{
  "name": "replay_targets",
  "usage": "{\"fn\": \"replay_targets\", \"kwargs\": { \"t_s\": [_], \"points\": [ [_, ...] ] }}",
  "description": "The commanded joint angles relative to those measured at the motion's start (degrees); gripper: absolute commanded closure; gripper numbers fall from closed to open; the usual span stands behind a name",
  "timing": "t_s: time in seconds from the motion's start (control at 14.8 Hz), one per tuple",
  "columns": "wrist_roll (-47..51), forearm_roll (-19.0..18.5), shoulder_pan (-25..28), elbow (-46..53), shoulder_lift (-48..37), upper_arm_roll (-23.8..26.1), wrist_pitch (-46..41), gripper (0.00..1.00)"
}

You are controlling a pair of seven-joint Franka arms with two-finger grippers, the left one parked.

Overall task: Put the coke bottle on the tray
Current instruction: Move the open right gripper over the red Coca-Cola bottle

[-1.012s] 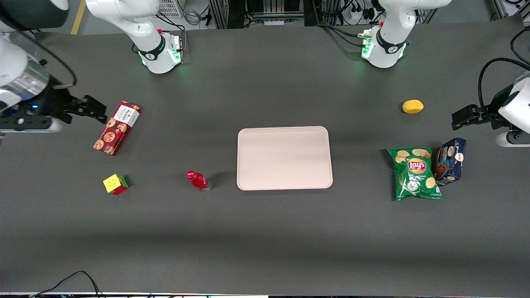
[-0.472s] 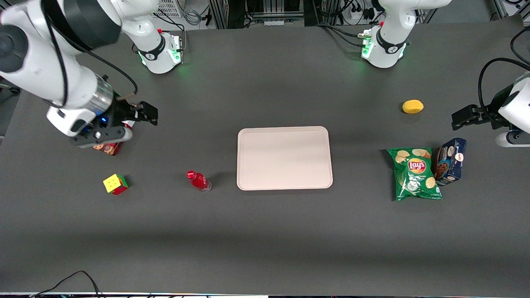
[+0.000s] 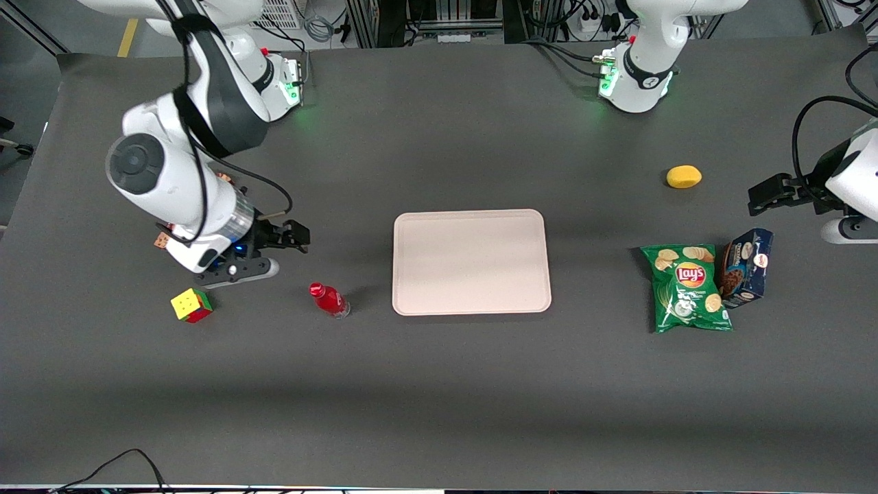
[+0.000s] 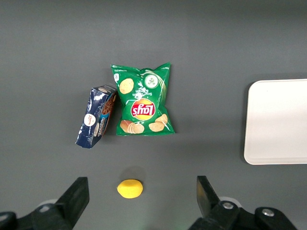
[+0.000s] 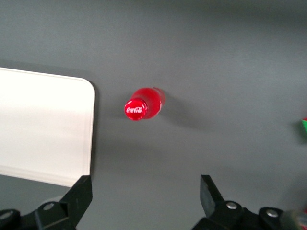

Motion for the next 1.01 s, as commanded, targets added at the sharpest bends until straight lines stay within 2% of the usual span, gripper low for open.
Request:
{"fn": "replay_targets", "kwargs": {
  "t_s": [0.0, 0.07, 0.2, 0.4, 0.94],
  "points": [
    [0.87, -2.09, 0.30, -2.87, 2.52, 0.40, 6.29, 0.00],
    [0.96, -3.50, 0.30, -2.79, 3.48, 0.40, 7.44, 0.00],
    [3.06, -3.95, 0.65, -2.61, 5.42, 0.75, 9.11, 0.00],
    [9.12, -8.86, 1.53, -2.00, 7.97, 1.97, 10.34, 0.00],
    [8.43, -9.14, 1.36, 0.20, 13.16, 2.24, 14.66, 0.00]
  ]
}}
